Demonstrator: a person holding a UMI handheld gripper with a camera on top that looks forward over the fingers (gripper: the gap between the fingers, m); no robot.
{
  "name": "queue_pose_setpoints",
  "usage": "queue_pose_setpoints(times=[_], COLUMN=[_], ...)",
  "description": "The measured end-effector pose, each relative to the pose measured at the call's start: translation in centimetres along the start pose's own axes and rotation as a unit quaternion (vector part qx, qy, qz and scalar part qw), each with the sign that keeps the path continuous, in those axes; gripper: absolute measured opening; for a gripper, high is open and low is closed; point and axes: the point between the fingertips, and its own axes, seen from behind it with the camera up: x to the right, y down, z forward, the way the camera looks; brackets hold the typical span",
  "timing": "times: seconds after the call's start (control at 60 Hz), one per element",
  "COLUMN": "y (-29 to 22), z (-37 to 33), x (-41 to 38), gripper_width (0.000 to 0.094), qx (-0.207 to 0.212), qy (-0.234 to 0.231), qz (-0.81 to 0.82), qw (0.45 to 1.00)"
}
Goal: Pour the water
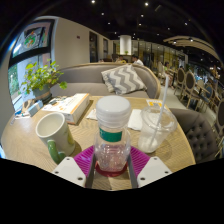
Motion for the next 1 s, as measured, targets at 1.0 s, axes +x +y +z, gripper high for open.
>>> queue_pose_setpoints(times=[1.0], y=[-2.0], z=[-31.9], x=[-10.7], gripper_width=[0.0852], qx=[-0.048], qy=[0.078], qz=[0.017], qw=[0.996])
